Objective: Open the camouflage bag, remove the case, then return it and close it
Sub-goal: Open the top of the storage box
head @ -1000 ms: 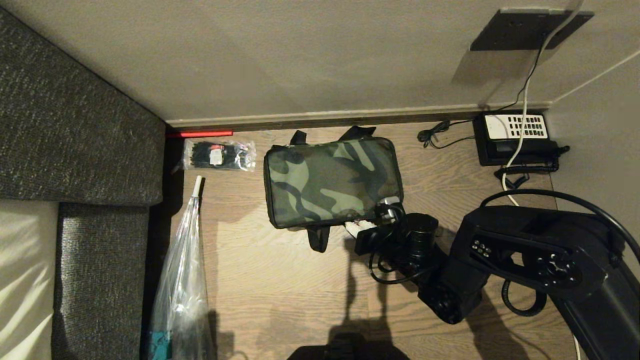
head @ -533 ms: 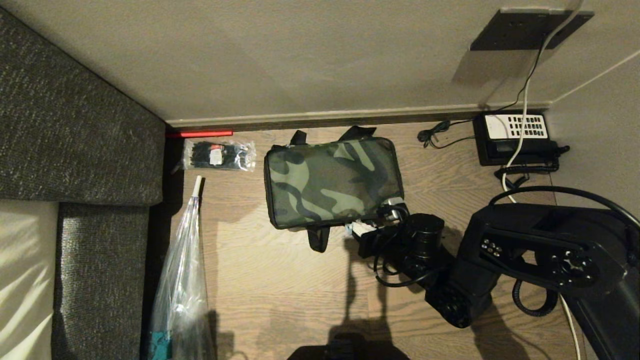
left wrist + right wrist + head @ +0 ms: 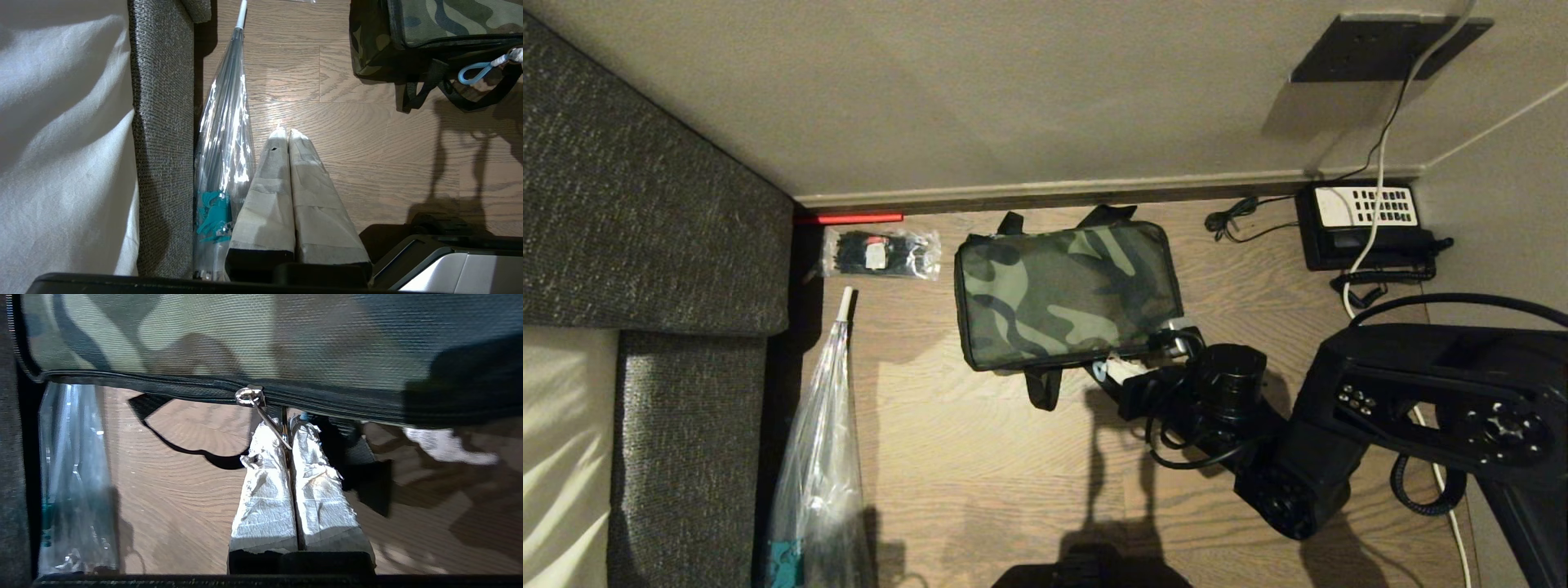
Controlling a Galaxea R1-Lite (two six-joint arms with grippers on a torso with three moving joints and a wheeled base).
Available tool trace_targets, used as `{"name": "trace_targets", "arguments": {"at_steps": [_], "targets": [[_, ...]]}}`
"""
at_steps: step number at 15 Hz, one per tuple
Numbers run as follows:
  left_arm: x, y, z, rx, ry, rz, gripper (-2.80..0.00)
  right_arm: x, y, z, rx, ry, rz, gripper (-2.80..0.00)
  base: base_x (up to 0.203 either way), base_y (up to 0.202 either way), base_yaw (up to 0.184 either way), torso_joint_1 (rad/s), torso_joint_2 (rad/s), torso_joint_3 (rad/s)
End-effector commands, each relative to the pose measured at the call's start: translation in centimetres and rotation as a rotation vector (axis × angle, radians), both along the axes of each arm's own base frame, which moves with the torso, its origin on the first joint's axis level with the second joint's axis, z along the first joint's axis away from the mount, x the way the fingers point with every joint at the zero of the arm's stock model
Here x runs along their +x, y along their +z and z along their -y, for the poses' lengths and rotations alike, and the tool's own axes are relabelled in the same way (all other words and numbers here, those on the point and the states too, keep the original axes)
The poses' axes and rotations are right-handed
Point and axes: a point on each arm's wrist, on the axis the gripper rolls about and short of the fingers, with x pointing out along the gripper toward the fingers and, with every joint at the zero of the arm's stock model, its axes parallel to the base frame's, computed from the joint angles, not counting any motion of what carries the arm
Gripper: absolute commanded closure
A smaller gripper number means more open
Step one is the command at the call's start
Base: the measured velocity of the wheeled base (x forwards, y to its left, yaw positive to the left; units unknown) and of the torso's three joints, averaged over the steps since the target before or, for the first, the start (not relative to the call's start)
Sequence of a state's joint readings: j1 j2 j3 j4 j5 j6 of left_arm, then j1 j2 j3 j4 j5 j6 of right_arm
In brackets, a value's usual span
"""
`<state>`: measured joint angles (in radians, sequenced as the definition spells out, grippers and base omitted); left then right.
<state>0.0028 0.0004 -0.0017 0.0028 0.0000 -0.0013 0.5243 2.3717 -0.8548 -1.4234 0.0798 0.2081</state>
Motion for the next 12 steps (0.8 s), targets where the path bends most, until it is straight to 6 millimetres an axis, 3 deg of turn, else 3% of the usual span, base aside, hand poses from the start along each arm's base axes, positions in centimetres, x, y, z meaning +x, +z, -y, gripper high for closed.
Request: {"name": "trace_targets", "arguments": {"at_steps": [1, 12], "targets": [[0.0, 0.0, 0.0, 0.0, 0.0, 0.001, 0.0, -0.1, 0.6, 0.6, -0.005, -0.01, 0.019, 0.0, 0.0, 0.0, 0.0, 0.0, 0.0, 0.0], [0.0, 0.0, 0.0, 0.0, 0.0, 0.001, 0.0, -0.9, 2.3, 3.8, -0.021, -0.062, 0.017, 0.0, 0.0, 0.0, 0.0, 0.0, 0.0, 0.0]]}}
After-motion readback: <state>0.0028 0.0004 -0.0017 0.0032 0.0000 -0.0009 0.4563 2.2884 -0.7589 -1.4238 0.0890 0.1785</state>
